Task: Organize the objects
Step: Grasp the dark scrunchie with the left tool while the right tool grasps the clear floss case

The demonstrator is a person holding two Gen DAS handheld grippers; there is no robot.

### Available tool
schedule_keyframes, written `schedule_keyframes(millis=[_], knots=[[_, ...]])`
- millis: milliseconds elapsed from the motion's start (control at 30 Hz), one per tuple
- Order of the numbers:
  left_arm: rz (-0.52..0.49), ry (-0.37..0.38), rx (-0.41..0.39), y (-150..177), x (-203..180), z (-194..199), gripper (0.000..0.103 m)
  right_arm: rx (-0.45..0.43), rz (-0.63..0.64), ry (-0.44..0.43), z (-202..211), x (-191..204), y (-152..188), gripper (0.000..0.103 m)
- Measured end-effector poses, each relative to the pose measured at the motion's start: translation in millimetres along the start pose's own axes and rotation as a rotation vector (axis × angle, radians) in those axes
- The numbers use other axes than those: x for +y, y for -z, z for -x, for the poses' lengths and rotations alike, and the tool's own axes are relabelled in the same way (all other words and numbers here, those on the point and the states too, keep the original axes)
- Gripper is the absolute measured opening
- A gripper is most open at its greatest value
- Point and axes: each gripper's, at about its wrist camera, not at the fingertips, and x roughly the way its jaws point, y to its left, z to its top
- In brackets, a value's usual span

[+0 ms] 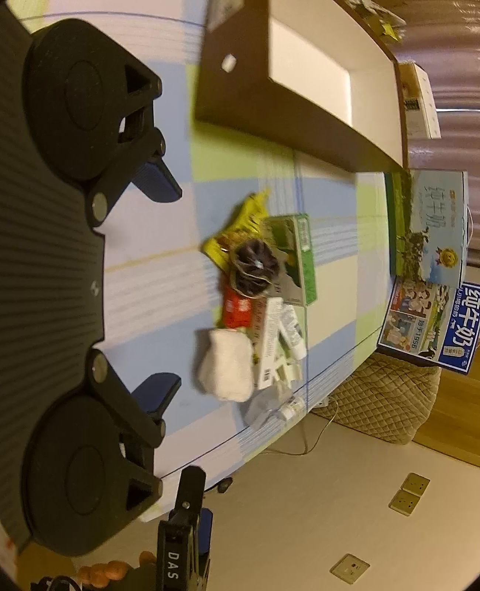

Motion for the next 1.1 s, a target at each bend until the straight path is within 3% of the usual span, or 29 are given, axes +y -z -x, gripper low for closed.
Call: schedule_keyframes(millis=[133,367,433,867,967,1000,1100], knots=[[-0.015,-0.034,-0.002,-15,-6,-32,0.087,0.016,-0.021,0.008,-15,-25,-12,0.101],[-0.013,-0.068,-0.003,-37,-6,-78,0.082,0.044,-0.030,0.016,-36,-53,-25,0.101],[-0.012,-0.075,-0.003,-42,-5,-91,0.075,0.049,-0.033,0.019,-40,-60,-28,0.101],[-0.037,-0.139,0.042,-61,-1,-151,0.063,0.054,-0.063,0.016,-63,-86,-46,0.101],[-0.042,-0.141,0.049,-61,0,-157,0.054,0.046,-0.063,-0.006,-69,-86,-49,0.101],[-0.041,-0.142,0.050,-61,0,-159,0.044,0.044,-0.062,-0.014,-71,-86,-50,0.100],[-0.040,-0.133,0.043,-59,1,-157,0.030,0.039,-0.055,-0.042,-78,-83,-54,0.100]])
